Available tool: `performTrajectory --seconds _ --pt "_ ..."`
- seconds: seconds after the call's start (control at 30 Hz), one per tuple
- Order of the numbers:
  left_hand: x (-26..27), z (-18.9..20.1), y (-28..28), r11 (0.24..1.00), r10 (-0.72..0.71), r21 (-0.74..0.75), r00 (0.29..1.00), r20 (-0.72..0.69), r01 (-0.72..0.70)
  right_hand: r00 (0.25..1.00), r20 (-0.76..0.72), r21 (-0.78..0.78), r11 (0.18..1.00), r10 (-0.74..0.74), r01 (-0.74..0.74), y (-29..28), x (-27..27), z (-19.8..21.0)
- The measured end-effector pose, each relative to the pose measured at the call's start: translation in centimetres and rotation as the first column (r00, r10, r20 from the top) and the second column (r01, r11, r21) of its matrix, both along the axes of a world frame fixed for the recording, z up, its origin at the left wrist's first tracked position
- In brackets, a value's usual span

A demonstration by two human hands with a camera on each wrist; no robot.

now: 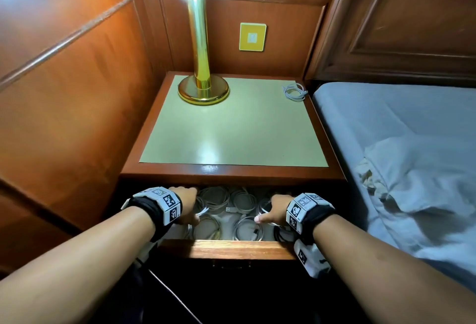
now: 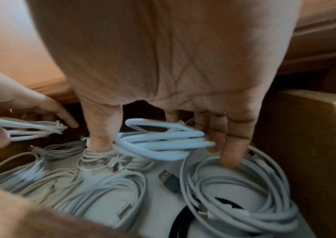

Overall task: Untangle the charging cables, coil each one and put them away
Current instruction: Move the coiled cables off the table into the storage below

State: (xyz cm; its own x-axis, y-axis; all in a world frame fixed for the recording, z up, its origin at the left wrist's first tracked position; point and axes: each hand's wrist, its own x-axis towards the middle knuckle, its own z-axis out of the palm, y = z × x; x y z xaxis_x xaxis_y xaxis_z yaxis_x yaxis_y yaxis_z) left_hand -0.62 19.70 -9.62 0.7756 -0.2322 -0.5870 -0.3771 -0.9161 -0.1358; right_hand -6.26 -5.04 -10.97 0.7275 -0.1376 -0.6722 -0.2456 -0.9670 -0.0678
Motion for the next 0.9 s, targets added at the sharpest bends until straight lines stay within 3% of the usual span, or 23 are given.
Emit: performTrajectory --seconds 0.17,0.33,0.5,0.67,0.8,0.9 --pt "0.0 0.5 0.2 1.000 -0.023 0.003 1.000 -0.015 0.023 1.000 -0.015 -0.066 0.998 0.006 -0.007 0.1 -0.6 1.0" --pt "0.5 3.1 0.3 0.991 0.002 -0.132 1.000 0.022 0.001 0.998 0.049 0.047 0.998 0.040 -0.042 0.3 0.0 3.4" --pt "1.2 5.9 -0.2 0.950 0.083 -0.311 0.981 0.176 -0.025 0.961 0.273 0.164 0.986 -0.033 -0.012 -0.3 0.4 7.1" --pt "2.1 5.8 -1.0 0.910 0.143 -0.414 0.964 0.224 -0.039 0.886 0.439 0.140 0.985 -0.151 0.098 -2.2 0.6 8.0" --pt "2.9 5.6 -1.5 0.948 0.077 -0.318 0.981 0.181 -0.016 0.921 0.350 0.011 0.984 -0.168 0.176 -4.2 1.5 7.4" --pt "3.8 5.5 -2.2 0.951 0.105 -0.304 0.981 0.166 -0.051 0.940 0.282 -0.031 0.977 -0.192 0.209 -5.5 2.4 6.6"
